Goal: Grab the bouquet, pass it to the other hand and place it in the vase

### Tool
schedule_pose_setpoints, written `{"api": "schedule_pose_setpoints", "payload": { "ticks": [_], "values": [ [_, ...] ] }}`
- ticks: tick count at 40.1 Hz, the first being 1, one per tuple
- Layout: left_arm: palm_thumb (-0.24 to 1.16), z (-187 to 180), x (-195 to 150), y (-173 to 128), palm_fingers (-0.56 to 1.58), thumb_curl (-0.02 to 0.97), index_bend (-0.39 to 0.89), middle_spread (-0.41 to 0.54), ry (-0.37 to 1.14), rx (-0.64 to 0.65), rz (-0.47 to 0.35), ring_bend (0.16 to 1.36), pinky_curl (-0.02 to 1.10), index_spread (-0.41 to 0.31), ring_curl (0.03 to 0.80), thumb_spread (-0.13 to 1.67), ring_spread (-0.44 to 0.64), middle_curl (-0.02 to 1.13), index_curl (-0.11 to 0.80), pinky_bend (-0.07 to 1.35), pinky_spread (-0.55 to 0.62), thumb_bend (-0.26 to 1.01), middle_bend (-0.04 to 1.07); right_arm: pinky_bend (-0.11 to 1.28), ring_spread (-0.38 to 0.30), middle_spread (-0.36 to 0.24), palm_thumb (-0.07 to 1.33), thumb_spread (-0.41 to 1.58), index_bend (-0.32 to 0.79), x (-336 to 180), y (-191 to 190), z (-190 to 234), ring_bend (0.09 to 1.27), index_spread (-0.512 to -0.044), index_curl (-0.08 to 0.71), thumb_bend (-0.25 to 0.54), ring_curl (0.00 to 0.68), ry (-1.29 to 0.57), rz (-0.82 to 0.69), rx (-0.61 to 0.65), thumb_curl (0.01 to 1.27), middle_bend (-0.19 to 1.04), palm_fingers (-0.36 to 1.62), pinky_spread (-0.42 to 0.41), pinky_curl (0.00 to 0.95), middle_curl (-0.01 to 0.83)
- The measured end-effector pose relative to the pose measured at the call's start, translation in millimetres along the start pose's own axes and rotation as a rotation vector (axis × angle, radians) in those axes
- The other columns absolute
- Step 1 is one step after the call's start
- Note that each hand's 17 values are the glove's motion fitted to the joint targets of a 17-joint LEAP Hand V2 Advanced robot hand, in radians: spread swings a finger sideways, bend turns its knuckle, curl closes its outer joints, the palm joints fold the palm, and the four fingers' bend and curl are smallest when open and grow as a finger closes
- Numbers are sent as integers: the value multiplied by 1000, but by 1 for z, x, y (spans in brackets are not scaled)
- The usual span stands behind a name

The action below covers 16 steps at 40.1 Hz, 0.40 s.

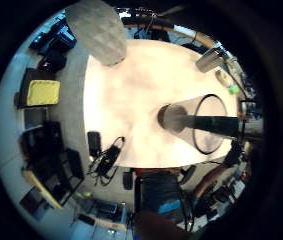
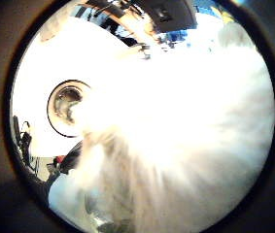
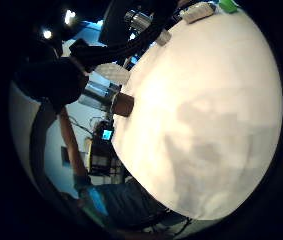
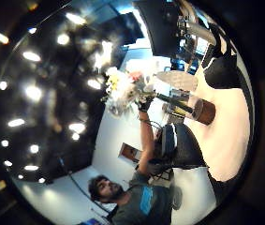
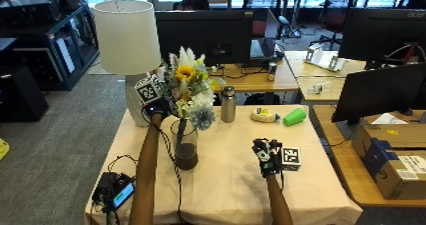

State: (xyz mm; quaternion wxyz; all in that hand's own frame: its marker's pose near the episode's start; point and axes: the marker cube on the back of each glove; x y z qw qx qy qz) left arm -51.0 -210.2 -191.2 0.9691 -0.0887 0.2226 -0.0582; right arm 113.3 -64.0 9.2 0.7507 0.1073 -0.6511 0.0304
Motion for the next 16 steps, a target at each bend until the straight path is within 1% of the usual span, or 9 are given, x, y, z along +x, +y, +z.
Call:
{"api": "schedule_pose_setpoints", "payload": {
  "ticks": [2,5,7,10,11,14,16],
  "values": [
    [606,2,-5,0,-133,442,48,337,-36,-7,3,770,385,225,345,755,351,349,152,718,473,-21,237,213,-139,-158,829,926,137,4,-1,-2,321,-286,349,-24,400,31,13,7,511,271,1054,202,343,458],
    [620,0,-12,-2,-145,438,62,374,-37,-9,-2,746,379,235,331,759,398,344,140,716,495,-27,228,199,-138,-157,830,926,138,10,-1,-8,319,-286,349,-25,401,120,15,29,511,265,1054,206,343,459],
    [624,-3,-18,-2,-141,434,63,392,-33,-2,-11,737,375,240,325,760,417,341,131,714,505,-31,224,196,-138,-157,830,926,138,22,-8,-9,309,-286,349,-25,400,80,9,20,510,264,1053,212,344,461],
    [633,-11,-26,1,-140,428,66,412,-44,36,-33,718,368,246,314,768,443,338,121,706,512,-31,220,186,-136,-157,831,926,141,37,-20,-7,303,-286,350,-25,401,-66,-39,-16,510,261,1049,219,342,461],
    [633,-14,-30,3,-139,425,66,417,-49,51,-44,716,364,247,311,772,450,337,118,701,515,-33,218,185,-135,-157,831,926,142,35,-20,-6,299,-286,350,-25,402,-74,-58,-17,509,261,1048,225,342,461],
    [638,-21,-44,4,-135,420,67,428,-58,99,-81,701,359,250,302,777,469,335,109,697,522,-34,214,184,-131,-157,831,926,141,17,-15,-5,294,-286,350,-26,404,-20,-150,-7,509,259,1049,231,341,462],
    [639,-24,-50,3,-129,417,70,434,-56,122,-92,694,355,251,298,783,482,333,106,693,525,-34,209,183,-130,-157,831,925,142,13,-14,-4,288,-286,352,-26,402,-5,-171,-4,509,255,1043,235,340,462]
  ]
}}
